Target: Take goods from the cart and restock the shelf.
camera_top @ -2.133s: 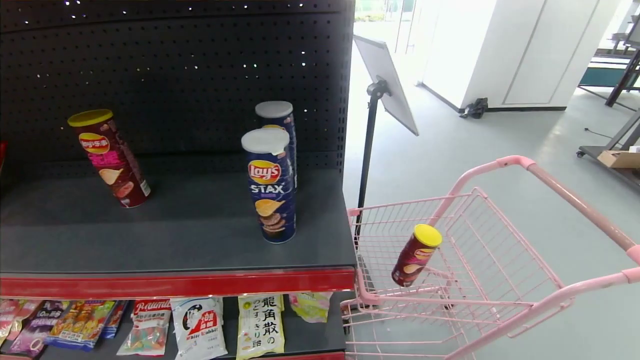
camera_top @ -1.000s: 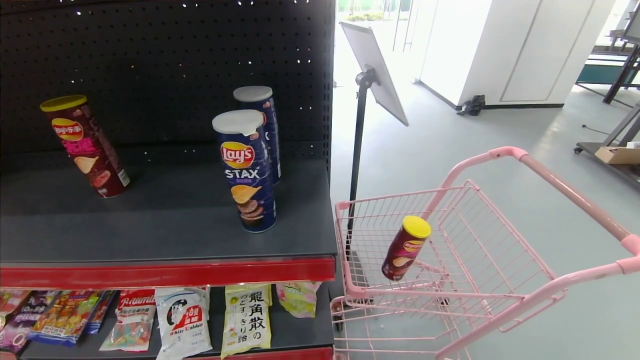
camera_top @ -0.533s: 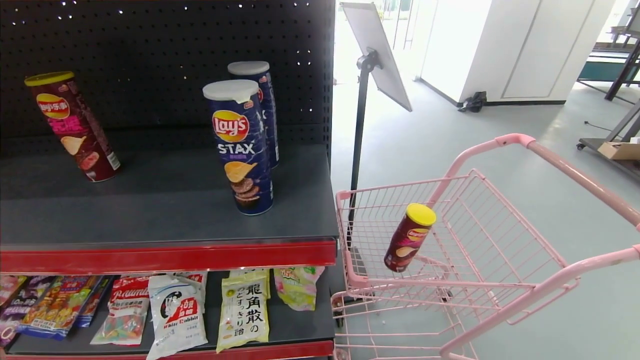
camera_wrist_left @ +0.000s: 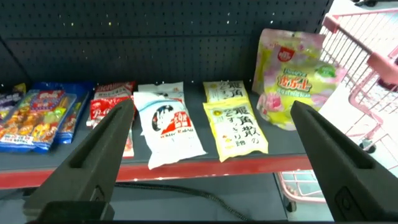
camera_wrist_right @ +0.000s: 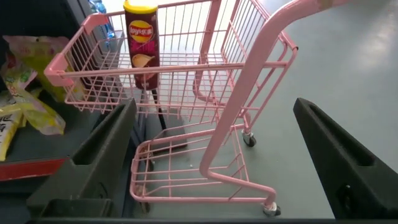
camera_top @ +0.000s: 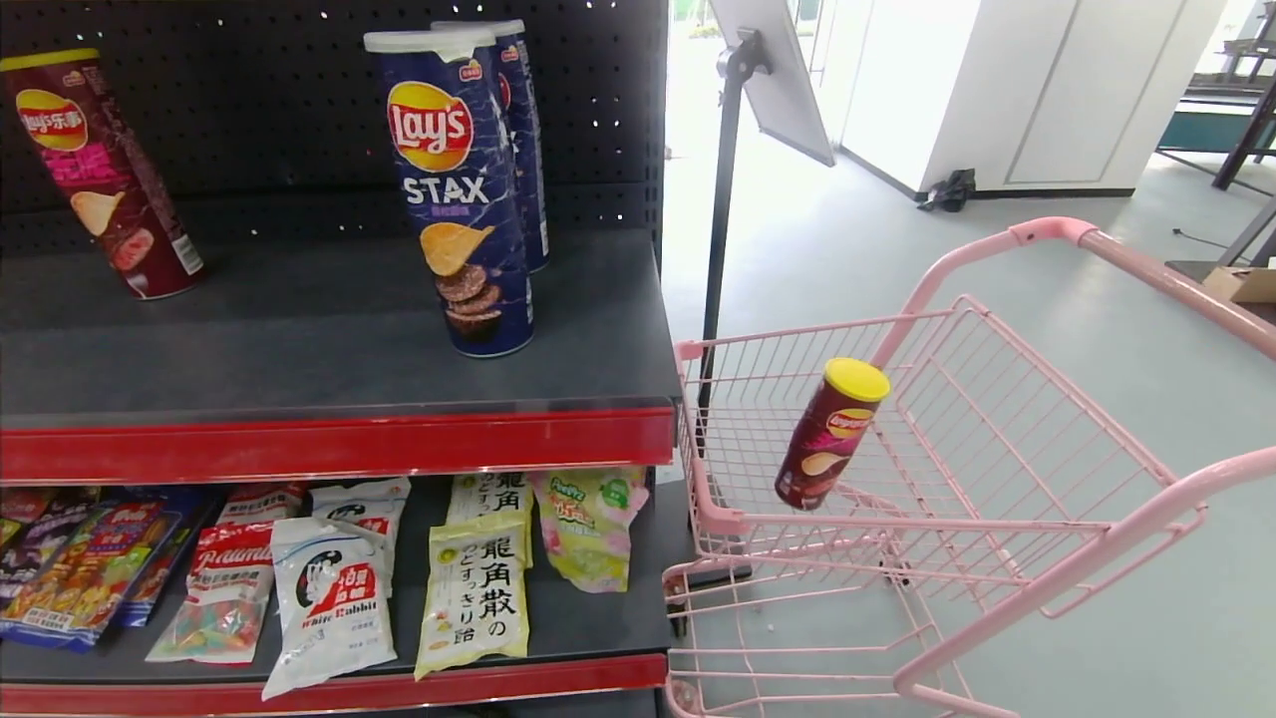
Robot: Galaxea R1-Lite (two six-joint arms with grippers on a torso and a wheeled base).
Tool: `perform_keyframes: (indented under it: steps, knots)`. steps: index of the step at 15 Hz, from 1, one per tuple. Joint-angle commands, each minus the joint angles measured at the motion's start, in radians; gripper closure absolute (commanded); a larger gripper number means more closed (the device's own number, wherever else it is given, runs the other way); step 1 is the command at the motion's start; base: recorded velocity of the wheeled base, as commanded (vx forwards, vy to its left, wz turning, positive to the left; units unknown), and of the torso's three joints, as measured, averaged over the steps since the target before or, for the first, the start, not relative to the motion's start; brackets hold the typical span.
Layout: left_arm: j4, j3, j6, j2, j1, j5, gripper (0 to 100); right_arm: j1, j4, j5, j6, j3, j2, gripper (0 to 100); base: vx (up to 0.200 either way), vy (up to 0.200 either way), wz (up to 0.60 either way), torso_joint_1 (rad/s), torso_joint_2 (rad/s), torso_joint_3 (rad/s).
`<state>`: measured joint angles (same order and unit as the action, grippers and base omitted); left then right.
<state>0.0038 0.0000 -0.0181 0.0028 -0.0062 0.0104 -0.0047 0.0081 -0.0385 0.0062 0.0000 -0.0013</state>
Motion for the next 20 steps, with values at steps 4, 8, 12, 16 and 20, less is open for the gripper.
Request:
perform_keyframes:
  steps: [4,8,12,16,20]
  knots:
    - [-0.002,0.0,-0.002,0.0,0.0,-0.001,0,0.0,0.0,0.0,0.0,0.0,0.001,0,0.0,0.0,0.0,-0.051,0.15,0.102]
    - [-0.002,0.0,0.0,0.0,0.0,-0.003,0,0.0,0.0,0.0,0.0,0.0,0.001,0,0.0,0.0,0.0,0.0,0.0,0.0]
    - [-0.002,0.0,0.0,0.0,0.0,-0.003,0,0.0,0.001,0.0,0.0,0.0,0.001,0,0.0,0.0,0.0,0.0,0.0,0.0]
    - [-0.002,0.0,0.0,0.0,0.0,-0.003,0,0.0,0.0,0.0,0.0,0.0,0.001,0,0.2,0.0,0.0,-0.005,0.0,0.002]
    - [-0.002,0.0,-0.002,0.0,0.0,-0.003,0,0.0,0.0,0.0,0.0,0.0,0.001,0,0.15,0.0,0.0,0.004,0.0,0.002]
